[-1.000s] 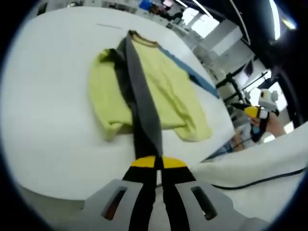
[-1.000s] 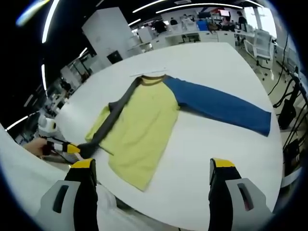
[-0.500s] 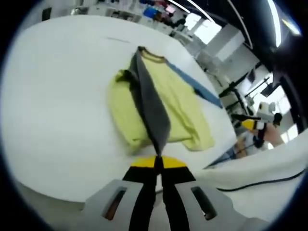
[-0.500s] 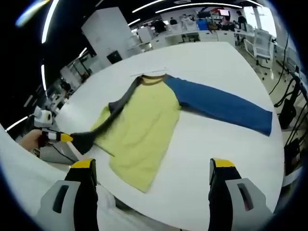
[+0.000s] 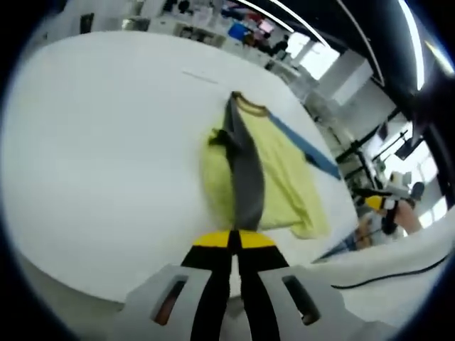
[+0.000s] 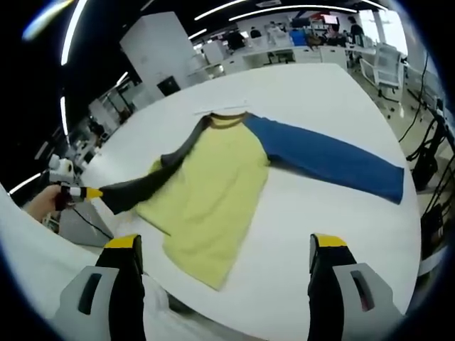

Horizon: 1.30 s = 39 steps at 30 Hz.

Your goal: Fold the garment on the visible template until the final outline fits inside the template.

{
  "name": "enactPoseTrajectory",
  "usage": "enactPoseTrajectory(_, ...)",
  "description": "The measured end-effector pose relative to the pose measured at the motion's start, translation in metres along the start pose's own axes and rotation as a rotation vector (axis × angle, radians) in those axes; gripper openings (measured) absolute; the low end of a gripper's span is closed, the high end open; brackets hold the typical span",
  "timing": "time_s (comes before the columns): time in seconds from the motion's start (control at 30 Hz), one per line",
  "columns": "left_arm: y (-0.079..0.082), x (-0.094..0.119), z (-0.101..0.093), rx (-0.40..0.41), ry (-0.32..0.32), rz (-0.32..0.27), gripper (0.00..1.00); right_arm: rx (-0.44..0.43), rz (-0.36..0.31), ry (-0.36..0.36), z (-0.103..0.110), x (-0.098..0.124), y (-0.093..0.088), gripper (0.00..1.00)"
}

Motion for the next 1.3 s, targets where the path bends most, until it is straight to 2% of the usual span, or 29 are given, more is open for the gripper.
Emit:
enactPoseTrajectory(0.33,0.023,0.022,0.012,-0.011,0.035,-0.046,0.0,-0.02,-0.007,-0.016,0.001,-0.001,0.001,0.97)
enactPoseTrajectory(0.6,0.039,0.04,0.035,0.018,0.072,-0.111,0.0,-0.035,-0.008,-0.035,0.0,0.0,0.001,0.97)
enactPoseTrajectory(0.8,0.046,0.049,0.051,0.017,0.102,-0.108,0.0,-0.033,-0.007,-0.039,0.003,-0.002,0.004,0.97)
enactPoseTrajectory(0.97,0.05,0.053,0.068,0.023,0.138,-0.103,0.0,-0.037,-0.004,-0.043,0.004,-0.003,0.005,0.97)
enactPoseTrajectory(1.2,0.06,0.052,0.104,0.051,0.195,-0.092,0.0,-0.04,0.002,-0.056,0.005,-0.005,0.007,0.97)
enactPoseTrajectory(1.3,0.063,0.051,0.12,0.086,0.232,-0.106,0.0,-0.039,0.004,-0.06,0.006,-0.006,0.008,0.97)
Point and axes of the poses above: the point that each gripper's makers call its tool centre point, and the gripper's own axes: x roughly backward along the fingers, z roughly to its left, y roughly out of its top, the point moved 7 cm from there along x, roughly backward along the fingers, and after that the axes turned 14 degrees about -y, right-handed, at the moved point
